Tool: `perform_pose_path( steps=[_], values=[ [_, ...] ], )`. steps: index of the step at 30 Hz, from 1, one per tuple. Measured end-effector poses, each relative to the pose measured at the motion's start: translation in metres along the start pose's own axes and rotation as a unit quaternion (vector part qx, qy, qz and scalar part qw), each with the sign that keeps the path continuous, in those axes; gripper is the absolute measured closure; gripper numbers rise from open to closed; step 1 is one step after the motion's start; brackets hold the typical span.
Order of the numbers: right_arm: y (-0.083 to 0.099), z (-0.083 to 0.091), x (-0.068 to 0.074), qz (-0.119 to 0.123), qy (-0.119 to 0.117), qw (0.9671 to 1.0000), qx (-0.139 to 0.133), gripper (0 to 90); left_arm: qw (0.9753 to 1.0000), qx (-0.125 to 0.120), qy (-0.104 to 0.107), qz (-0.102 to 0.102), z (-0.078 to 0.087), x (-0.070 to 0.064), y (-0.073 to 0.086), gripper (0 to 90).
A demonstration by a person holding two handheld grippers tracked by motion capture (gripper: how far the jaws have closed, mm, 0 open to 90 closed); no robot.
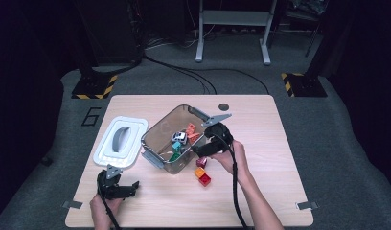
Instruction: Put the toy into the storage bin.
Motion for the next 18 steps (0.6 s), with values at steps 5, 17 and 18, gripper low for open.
perform_pose_path(
  steps=[5, 17, 18],
  values=[
    [0.032, -0.006, 0.001, -0.013, 0.002, 0.9998, 0.016, 4.0, 1.0000, 0.000, 0.001, 0.000, 0.000, 0.000, 0.000, 0.1],
    [0.085, -0.035, 0.011, -0.039, -0.002, 0.9976, 0.057, 0.9, 1.0000, 0.000, 0.001, 0.000, 0.000, 0.000, 0.000, 0.1],
    [0.093, -0.039, 0.014, -0.033, 0.001, 0.9977, 0.058, 8.8, 1.0000, 0.001, 0.001, 0.000, 0.000, 0.000, 0.000, 0.1]
  ],
)
Point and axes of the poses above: each handheld gripper's, and its own axes: z roughly backward along the jaws, y roughly out of its underside, x roughly to its left, the point moved 1 cm from there along -z, roughly forward along the jaws, and after that the axes turned 11 degrees about -y, right-handed, at the moved point
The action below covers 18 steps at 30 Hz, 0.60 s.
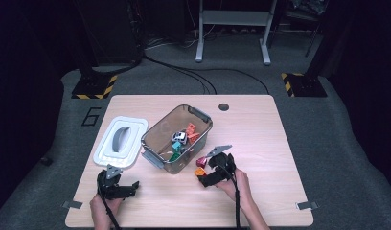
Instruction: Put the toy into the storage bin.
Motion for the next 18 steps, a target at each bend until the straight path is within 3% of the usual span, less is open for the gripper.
perform_pose_path(
  steps=[1, 4, 7, 10, 18],
  values=[
    [0.000, 0.000, 0.000, 0.000, 0.000, 1.0000, 0.000, 8.8, 1.0000, 0.000, 0.000, 0.000, 0.000, 0.000, 0.000, 0.1],
    [0.011, -0.010, 0.005, -0.001, -0.003, 1.0000, 0.006, 24.5, 1.0000, -0.001, 0.000, 0.000, 0.000, 0.000, 0.000, 0.1],
    [0.015, -0.013, 0.007, 0.003, -0.003, 0.9999, 0.012, 29.5, 1.0000, -0.001, 0.000, 0.001, 0.000, 0.000, 0.000, 0.1],
    [0.018, -0.017, 0.008, -0.003, 0.000, 0.9999, 0.012, 41.8, 1.0000, -0.001, 0.000, 0.000, 0.000, 0.000, 0.000, 0.1],
    [0.020, -0.018, 0.011, 0.000, -0.001, 0.9999, 0.014, 55.9, 1.0000, 0.003, 0.001, -0.001, 0.000, 0.000, 0.000, 0.1]
  ],
)
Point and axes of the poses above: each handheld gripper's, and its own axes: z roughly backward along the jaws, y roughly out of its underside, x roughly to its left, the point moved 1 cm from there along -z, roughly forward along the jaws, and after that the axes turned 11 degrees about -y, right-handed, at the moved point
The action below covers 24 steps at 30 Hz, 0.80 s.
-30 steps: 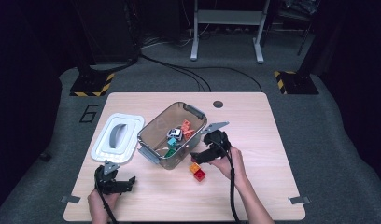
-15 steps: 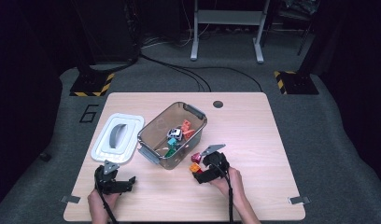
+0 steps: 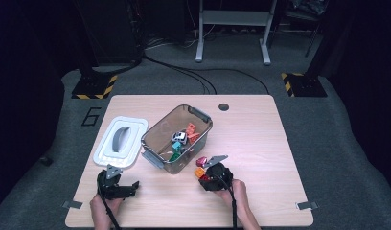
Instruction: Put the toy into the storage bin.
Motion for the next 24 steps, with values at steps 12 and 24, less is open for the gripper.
perform_pose_path(
  steps=[12, 24],
  values=[
    [0.003, 0.011, -0.005, -0.010, 0.006, 0.9998, -0.014, 58.5, 1.0000, -0.004, -0.001, 0.002, -0.001, 0.000, 0.000, 0.1],
    [-0.006, 0.026, -0.014, -0.013, 0.003, 0.9994, -0.033, 58.6, 1.0000, 0.000, 0.000, 0.000, 0.000, 0.000, 0.000, 0.1]
  ],
)
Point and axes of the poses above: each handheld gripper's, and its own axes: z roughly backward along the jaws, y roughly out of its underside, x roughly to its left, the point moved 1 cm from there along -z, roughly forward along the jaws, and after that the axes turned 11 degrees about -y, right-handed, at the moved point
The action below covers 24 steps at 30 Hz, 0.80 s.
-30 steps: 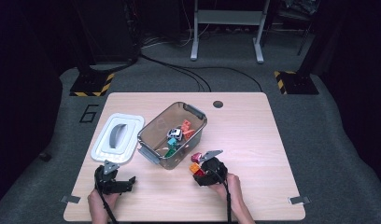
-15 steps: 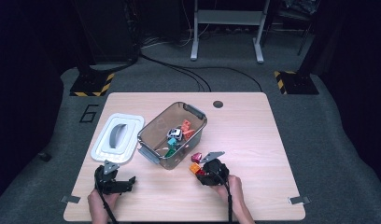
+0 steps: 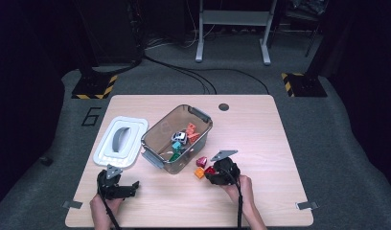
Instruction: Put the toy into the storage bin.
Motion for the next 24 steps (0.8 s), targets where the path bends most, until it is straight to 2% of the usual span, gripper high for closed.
perform_pose_path(
  steps=[13, 15, 24],
  values=[
    [-0.019, 0.014, -0.007, 0.000, 0.001, 0.9998, -0.020, 58.7, 1.0000, 0.001, 0.000, 0.000, 0.000, 0.000, 0.000, 0.1],
    [-0.022, 0.017, -0.009, 0.006, 0.001, 0.9998, -0.021, 58.7, 1.0000, -0.001, -0.002, 0.001, 0.000, 0.000, 0.000, 0.1],
    [-0.039, 0.028, -0.016, 0.009, 0.015, 0.9994, -0.030, 58.7, 1.0000, -0.001, -0.002, 0.001, 0.000, 0.000, 0.000, 0.1]
  ],
)
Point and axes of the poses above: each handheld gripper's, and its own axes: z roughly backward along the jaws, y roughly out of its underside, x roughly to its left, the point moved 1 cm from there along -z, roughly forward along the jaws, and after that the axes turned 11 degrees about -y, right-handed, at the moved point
